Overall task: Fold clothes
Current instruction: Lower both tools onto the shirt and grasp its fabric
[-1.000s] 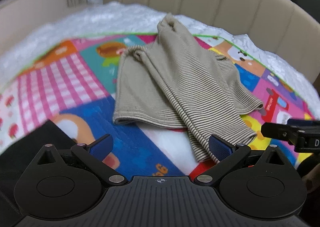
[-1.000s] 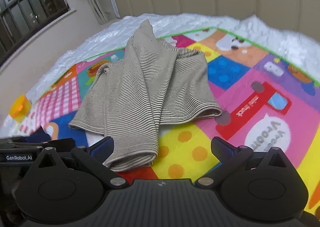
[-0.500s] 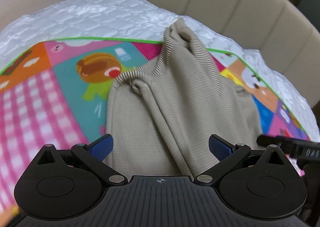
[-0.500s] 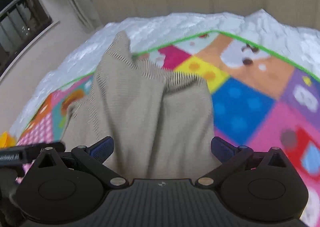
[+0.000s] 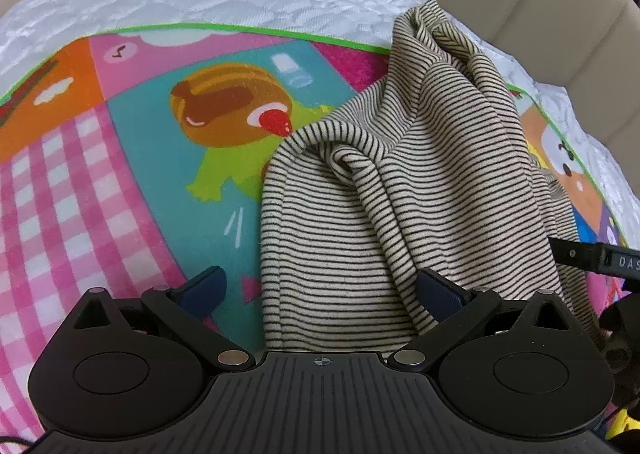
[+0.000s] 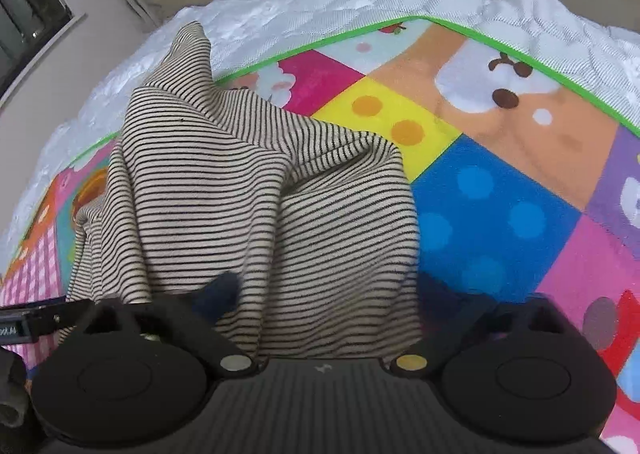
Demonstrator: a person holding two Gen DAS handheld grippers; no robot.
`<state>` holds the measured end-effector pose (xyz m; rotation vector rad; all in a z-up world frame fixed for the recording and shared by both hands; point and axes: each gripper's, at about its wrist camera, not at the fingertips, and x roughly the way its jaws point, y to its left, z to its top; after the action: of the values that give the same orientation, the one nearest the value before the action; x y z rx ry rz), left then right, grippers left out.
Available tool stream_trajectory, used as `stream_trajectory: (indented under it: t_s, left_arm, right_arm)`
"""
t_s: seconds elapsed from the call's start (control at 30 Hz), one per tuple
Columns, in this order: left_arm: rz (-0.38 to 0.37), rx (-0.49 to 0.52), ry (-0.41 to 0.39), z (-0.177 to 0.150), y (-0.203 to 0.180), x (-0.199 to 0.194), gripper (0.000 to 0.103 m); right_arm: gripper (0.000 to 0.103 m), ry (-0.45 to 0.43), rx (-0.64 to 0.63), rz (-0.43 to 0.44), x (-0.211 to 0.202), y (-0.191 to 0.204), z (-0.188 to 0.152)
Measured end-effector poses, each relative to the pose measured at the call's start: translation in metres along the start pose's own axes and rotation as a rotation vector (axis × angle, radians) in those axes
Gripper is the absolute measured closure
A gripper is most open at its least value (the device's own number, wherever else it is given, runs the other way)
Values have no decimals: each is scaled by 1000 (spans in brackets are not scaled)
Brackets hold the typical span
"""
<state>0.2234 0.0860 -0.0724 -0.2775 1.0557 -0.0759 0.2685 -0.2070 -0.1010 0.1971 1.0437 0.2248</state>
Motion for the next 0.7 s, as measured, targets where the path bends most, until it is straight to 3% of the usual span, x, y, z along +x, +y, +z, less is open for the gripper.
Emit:
stream_trajectory:
  t_s: [0.07, 0.17, 0.27, 0.4, 0.47, 0.53, 0.6, 0.67, 0.7]
  left_arm:
    - [29, 18, 0, -3, -3, -1, 28]
    - [48, 52, 22, -11, -7, -5, 51]
    - [3, 40, 106, -25, -8, -15, 64]
    - [-32, 88, 220, -54, -19, -31, 64]
    - [-67, 112, 274, -69, -25, -41, 65]
    - [-93, 102, 310, -78, -26, -52, 64]
    - [-101, 92, 282, -80, -25, -66, 60]
    - [-123, 88, 200, -75, -23, -82, 37]
    - [-137, 86, 153, -72, -22, -91, 31]
  right_arm:
    - [59, 23, -2, 28, -4, 1, -3]
    - [74, 76, -8, 53, -15, 3, -13]
    - [84, 137, -47, 30, -32, 4, -37]
    - [84, 181, -111, -7, -57, -5, -69]
    - [84, 189, -77, -8, -67, -15, -77]
    - [84, 152, -94, -14, -80, -16, -82]
    - [80, 96, -127, -20, -94, -15, -85]
    - [73, 30, -129, -2, -106, -14, -81]
    - [70, 5, -105, 20, -109, -16, -77]
